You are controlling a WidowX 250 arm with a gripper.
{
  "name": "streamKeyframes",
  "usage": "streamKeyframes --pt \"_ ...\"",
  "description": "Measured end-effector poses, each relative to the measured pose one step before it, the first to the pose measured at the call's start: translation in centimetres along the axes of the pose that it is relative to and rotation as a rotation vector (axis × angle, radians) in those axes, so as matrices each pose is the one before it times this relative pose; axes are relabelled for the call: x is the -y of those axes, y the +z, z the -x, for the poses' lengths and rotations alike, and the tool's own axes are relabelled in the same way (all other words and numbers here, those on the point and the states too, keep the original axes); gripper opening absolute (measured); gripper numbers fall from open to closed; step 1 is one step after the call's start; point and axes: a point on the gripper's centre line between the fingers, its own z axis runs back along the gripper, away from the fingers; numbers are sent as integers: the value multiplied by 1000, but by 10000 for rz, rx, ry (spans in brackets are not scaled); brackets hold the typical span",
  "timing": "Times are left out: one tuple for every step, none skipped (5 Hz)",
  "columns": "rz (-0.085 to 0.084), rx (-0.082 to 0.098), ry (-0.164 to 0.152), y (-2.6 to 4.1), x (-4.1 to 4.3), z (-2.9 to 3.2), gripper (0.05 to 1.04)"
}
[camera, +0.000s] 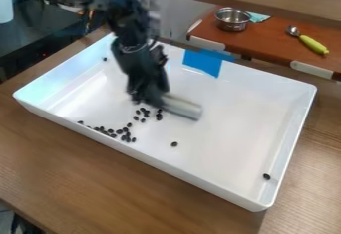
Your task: Sweep into pile
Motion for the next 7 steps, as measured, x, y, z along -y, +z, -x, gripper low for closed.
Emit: streamKeyframes --pt "-394 106 -332 999 -2760 -1449 374" --pt "-102 32 -488 941 -2203 -1028 374" --pt "-54 40 -586 832 -1880 -776 374" --pt "152 -346 -84 250 612 528 374" --pt "602 -428 80 74 4844 1903 374" --pt "136 -490 64 -1719 4736 3176 374" --pt "56 -631 -597 -908 2131 2974 374"
